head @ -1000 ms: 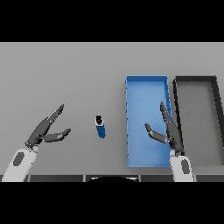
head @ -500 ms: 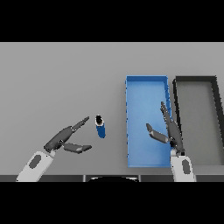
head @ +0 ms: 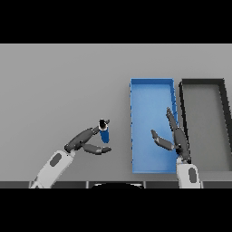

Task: Pick up the blue pipe and place it into the blue bin.

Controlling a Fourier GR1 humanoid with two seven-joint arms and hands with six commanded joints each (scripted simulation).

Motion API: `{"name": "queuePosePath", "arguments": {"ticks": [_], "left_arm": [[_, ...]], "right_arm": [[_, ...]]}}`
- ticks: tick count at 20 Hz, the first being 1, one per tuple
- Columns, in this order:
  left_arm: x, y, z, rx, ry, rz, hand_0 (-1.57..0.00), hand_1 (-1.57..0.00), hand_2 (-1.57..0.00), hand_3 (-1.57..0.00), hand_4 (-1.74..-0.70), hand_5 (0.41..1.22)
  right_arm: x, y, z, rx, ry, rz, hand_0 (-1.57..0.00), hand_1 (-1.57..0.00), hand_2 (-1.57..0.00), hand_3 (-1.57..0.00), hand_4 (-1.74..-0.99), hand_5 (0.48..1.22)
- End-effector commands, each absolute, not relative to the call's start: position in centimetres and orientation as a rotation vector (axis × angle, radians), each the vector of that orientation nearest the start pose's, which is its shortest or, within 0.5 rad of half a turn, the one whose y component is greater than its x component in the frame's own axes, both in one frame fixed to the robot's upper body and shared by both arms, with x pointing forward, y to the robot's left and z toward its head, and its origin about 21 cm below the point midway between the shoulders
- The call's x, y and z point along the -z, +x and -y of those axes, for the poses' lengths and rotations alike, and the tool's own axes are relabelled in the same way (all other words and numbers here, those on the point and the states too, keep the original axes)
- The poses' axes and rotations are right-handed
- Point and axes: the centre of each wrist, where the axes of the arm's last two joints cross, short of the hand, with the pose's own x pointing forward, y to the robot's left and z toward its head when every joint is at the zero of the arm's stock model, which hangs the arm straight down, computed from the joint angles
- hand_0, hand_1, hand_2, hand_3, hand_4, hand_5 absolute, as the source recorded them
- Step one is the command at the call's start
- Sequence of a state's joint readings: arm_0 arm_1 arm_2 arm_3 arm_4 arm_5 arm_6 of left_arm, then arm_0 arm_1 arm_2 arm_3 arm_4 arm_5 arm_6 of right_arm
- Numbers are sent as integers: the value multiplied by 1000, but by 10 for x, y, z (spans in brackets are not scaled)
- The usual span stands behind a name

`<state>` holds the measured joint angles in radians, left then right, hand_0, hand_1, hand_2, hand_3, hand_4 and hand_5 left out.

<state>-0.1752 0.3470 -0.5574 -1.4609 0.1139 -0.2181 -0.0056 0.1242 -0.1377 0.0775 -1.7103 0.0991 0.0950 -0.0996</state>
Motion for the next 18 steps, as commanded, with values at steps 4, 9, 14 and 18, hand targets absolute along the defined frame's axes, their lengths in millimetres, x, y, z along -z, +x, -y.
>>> {"name": "queuePosePath", "arguments": {"ticks": [4, 9, 14, 18], "left_arm": [[15, 261, -164, 864, -358, 1417, 1, 1, 1, 1, -1075, 445], [24, 266, -150, 749, -476, 1447, -17, -160, -290, -255, -1208, 607], [29, 263, -133, 648, -514, 1468, -993, -1070, -1124, -1102, -1532, 1020], [25, 258, -132, 683, -480, 1522, -1334, -1366, -1388, -1307, -1649, 1139]], "right_arm": [[-11, 221, 253, -298, -74, 1667, 1, 1, 1, 1, -1267, 598], [-13, 218, 254, -297, -66, 1678, 1, 1, 1, 1, -1261, 600], [-10, 220, 252, -292, -68, 1665, 1, 1, 1, 1, -1262, 611], [-15, 225, 256, -299, -72, 1671, 1, 1, 1, 1, -1255, 616]]}}
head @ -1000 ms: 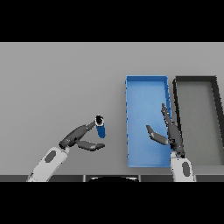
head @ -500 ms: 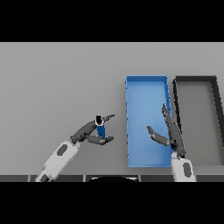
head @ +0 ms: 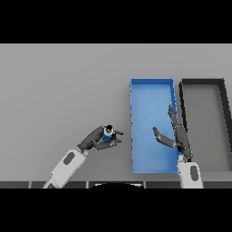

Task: Pick up the blue pipe and place it into the blue bin.

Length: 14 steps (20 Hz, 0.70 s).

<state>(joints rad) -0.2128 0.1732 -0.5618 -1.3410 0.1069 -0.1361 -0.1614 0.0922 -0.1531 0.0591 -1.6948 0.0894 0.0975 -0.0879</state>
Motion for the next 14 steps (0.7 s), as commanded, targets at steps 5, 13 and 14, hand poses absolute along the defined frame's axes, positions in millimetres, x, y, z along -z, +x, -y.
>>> {"name": "queuePosePath", "arguments": {"ticks": [5, 13, 14], "left_arm": [[4, 262, -118, 664, -535, 1646, -1493, -1504, -1511, -1415, -1706, 1194], [-48, 261, -104, 736, -633, 1696, -1558, -1560, -1561, -1445, -1724, 1216], [-52, 261, -102, 743, -636, 1694, -1561, -1562, -1563, -1445, -1726, 1217]], "right_arm": [[-14, 224, 250, -309, -78, 1680, 1, 1, 1, 1, -1248, 627], [-9, 219, 256, -319, -85, 1685, 1, 1, 1, 1, -1215, 639], [-11, 221, 257, -328, -97, 1681, 1, 1, 1, 1, -1208, 640]]}}
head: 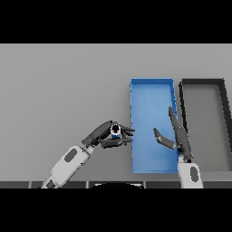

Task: Pick up the blue pipe and place it into the blue bin.

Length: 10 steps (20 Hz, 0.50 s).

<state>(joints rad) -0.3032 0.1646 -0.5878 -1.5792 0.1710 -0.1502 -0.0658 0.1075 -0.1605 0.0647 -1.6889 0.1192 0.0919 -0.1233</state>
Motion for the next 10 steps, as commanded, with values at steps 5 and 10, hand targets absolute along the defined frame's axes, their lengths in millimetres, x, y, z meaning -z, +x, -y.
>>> {"name": "queuePosePath", "arguments": {"ticks": [5, 10], "left_arm": [[-54, 260, -97, 771, -642, 1671, -1568, -1568, -1568, -1442, -1729, 1219], [-54, 259, -98, 775, -631, 1676, -1570, -1570, -1570, -1443, -1731, 1220]], "right_arm": [[-7, 219, 255, -294, -100, 1672, 1, 1, 1, 1, -1177, 629], [-5, 213, 252, -292, -99, 1679, 1, 1, 1, 1, -1209, 623]]}}
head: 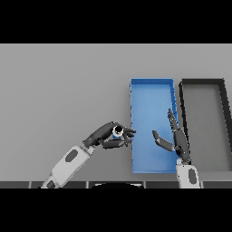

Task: Pick up the blue pipe and place it into the blue bin.

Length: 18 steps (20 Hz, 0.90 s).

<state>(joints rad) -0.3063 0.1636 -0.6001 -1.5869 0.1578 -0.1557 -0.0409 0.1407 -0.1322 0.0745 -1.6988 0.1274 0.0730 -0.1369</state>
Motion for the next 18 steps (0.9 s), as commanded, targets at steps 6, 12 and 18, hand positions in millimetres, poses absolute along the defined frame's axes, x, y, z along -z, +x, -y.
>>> {"name": "queuePosePath", "arguments": {"ticks": [6, 12, 18], "left_arm": [[-51, 264, -101, 787, -619, 1664, -1571, -1571, -1571, -1440, -1731, 1221], [-54, 261, -97, 796, -624, 1667, -1571, -1571, -1571, -1440, -1731, 1221], [-51, 264, -98, 817, -599, 1653, -1571, -1571, -1571, -1436, -1732, 1221]], "right_arm": [[-32, 218, 257, -293, 122, 1757, 1, 1, 1, 1, -1199, 593], [-103, 228, 252, -598, 334, 1773, 1, 1, 1, 1, -1274, 518], [-151, 236, 217, -847, 483, 1763, 1, 1, 1, 1, -1295, 522]]}}
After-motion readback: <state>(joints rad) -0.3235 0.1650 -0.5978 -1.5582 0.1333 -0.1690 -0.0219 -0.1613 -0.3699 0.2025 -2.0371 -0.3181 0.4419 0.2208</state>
